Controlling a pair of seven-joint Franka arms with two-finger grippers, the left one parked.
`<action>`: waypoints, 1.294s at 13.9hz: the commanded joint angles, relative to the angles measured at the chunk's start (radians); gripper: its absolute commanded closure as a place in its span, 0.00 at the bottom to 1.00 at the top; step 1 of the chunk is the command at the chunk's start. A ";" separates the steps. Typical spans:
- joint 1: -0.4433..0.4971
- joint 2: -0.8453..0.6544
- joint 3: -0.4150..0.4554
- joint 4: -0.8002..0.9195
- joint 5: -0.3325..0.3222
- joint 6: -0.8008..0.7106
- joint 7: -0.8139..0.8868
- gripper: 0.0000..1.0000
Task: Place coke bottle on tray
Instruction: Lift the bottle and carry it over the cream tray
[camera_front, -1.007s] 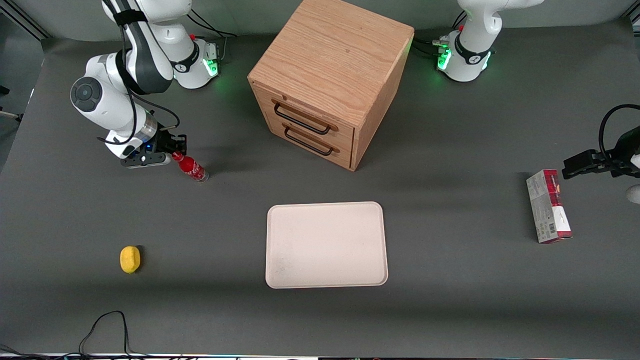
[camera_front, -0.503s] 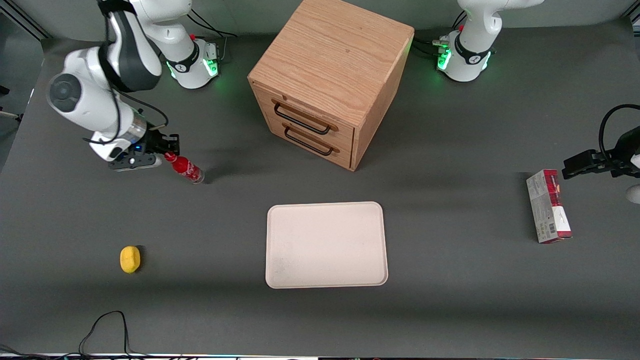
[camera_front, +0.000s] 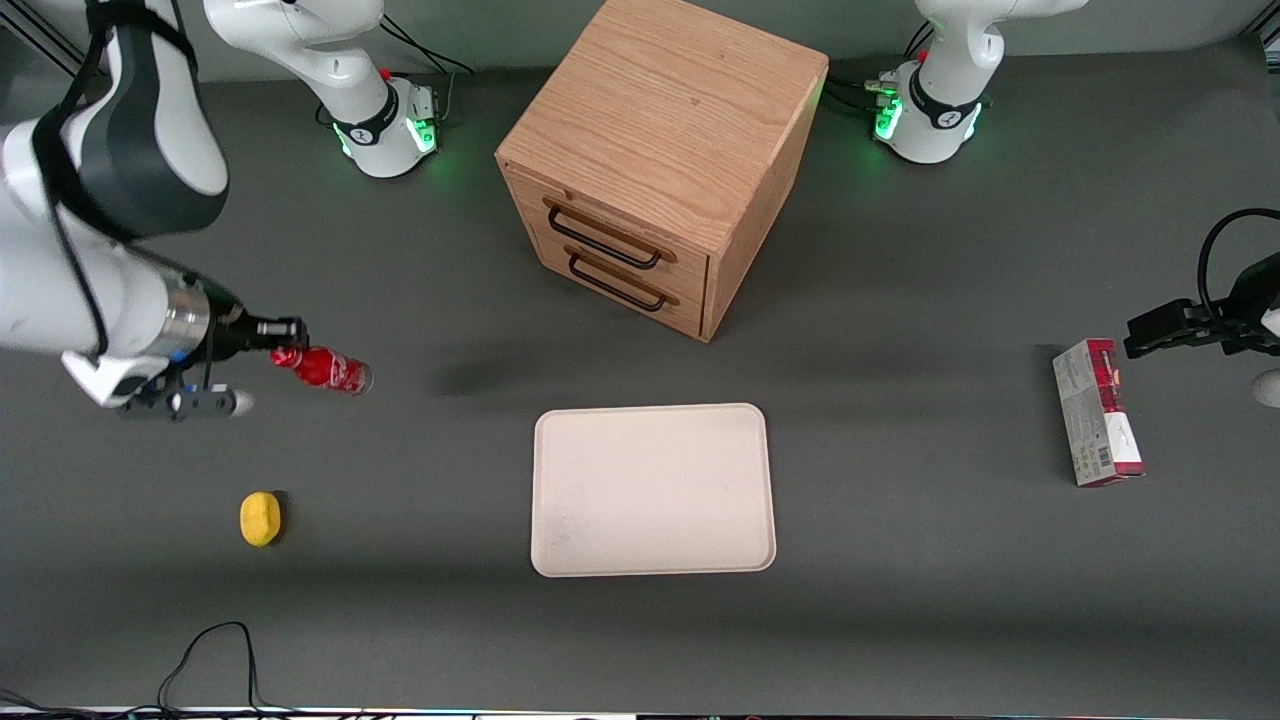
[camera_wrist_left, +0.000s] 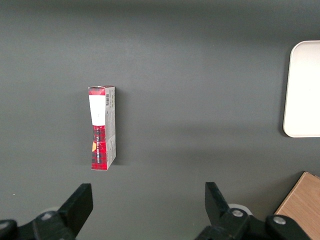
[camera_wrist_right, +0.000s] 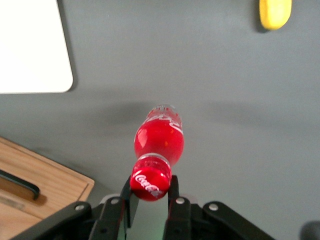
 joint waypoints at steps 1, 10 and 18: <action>0.005 0.191 0.006 0.343 -0.005 -0.150 0.097 1.00; 0.110 0.398 0.142 0.530 -0.013 -0.005 0.479 1.00; 0.200 0.571 0.135 0.530 -0.089 0.307 0.601 1.00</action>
